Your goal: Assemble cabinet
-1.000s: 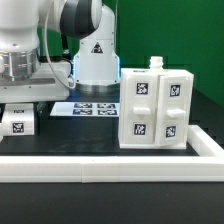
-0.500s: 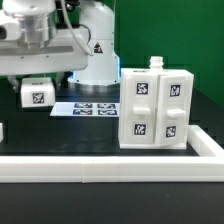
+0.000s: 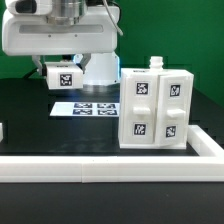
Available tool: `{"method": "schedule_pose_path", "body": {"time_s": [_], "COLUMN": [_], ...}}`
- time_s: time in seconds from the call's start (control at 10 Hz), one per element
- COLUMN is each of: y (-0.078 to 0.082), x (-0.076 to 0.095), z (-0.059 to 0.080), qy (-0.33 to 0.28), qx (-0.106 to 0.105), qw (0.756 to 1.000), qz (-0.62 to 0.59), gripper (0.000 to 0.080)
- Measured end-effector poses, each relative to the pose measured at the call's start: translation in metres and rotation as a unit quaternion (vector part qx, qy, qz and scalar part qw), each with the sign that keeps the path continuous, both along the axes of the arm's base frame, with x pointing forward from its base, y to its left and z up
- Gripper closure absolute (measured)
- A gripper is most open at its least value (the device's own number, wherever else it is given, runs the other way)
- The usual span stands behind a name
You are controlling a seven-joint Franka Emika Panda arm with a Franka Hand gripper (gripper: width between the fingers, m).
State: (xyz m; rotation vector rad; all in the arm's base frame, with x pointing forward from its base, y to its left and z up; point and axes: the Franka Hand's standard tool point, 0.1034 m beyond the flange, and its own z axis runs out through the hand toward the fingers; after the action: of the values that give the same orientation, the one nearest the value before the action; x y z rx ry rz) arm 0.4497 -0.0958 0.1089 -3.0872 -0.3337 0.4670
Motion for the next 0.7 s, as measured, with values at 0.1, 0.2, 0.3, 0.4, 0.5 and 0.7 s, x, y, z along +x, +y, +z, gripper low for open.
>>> {"method": "schedule_pose_path", "body": {"time_s": [0.1, 0.2, 0.3, 0.4, 0.5, 0.7], "y": [0.0, 0.0, 0.0, 0.001, 0.005, 0.024], "x": [0.0, 0.0, 0.0, -0.001, -0.002, 0.006], "z": [0.0, 0.0, -0.001, 0.001, 0.007, 0.028], "qy": [0.0, 0.001, 0.001, 0.004, 0.015, 0.021], "qx": [0.0, 0.0, 0.0, 0.001, 0.005, 0.002], "qw": [1.0, 1.0, 1.0, 1.0, 1.0, 1.0], "qz": [0.0, 0.001, 0.001, 0.0, 0.0, -0.011], "gripper": [0.0235, 0.0235, 0.0235, 0.0235, 0.0235, 0.0235]}}
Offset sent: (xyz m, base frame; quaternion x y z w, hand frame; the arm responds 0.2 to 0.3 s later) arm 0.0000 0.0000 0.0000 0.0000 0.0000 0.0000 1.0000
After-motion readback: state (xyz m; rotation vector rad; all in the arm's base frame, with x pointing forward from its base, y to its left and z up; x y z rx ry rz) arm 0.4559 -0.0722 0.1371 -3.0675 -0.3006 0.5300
